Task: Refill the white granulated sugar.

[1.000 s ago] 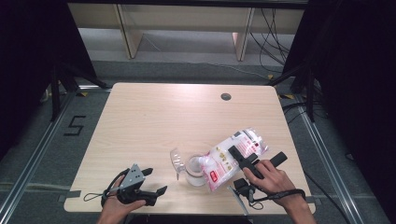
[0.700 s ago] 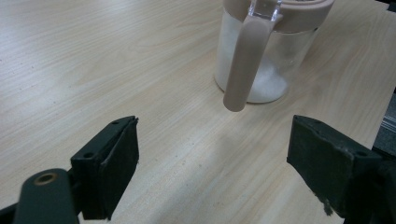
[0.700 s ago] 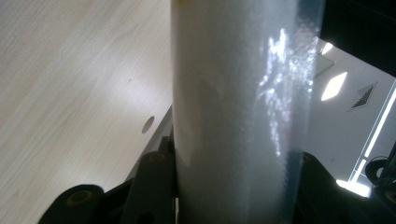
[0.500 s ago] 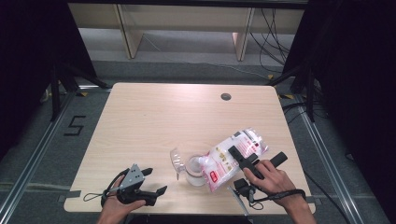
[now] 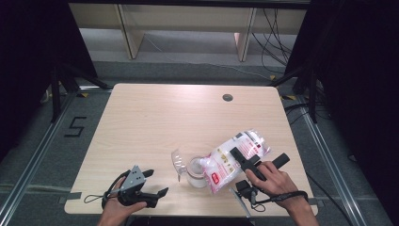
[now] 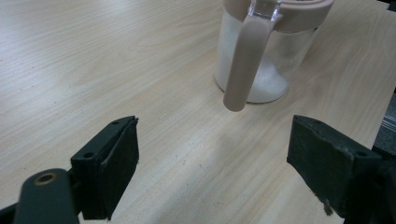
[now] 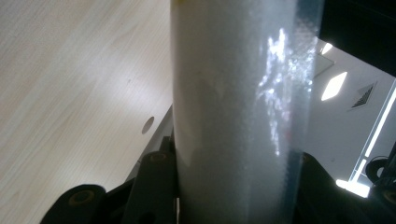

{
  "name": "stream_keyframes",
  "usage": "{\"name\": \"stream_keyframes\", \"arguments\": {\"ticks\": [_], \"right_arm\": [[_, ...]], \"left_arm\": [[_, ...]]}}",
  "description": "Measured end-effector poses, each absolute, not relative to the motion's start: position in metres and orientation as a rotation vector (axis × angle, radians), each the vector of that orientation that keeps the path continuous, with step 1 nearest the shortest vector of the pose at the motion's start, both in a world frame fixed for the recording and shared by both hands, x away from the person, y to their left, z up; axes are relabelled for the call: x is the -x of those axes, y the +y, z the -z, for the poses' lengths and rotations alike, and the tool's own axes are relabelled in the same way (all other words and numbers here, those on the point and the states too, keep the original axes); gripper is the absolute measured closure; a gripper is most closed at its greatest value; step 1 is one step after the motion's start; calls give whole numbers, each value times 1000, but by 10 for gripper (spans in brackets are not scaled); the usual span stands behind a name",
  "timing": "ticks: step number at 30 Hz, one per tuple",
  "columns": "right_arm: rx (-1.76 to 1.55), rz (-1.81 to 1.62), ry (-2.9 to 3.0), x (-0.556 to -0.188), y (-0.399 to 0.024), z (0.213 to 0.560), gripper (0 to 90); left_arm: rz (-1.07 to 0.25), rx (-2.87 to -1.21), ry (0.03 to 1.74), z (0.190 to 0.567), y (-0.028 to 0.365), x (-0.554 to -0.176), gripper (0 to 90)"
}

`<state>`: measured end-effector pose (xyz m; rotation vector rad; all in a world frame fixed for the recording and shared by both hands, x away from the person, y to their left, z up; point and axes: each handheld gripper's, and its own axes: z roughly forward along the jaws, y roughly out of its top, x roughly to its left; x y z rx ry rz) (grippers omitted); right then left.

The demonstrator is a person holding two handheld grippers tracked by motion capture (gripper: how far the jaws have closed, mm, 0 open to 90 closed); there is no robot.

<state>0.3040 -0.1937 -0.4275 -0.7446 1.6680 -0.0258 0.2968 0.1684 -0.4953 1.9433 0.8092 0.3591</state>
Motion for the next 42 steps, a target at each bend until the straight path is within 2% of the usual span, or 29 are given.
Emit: {"name": "stream_keyframes", "arguments": {"ticks": [42], "right_arm": [[767,50,1660,-302,-192,424,695]], "left_arm": [[-364,-1955,801,495,169,-297,162]]}}
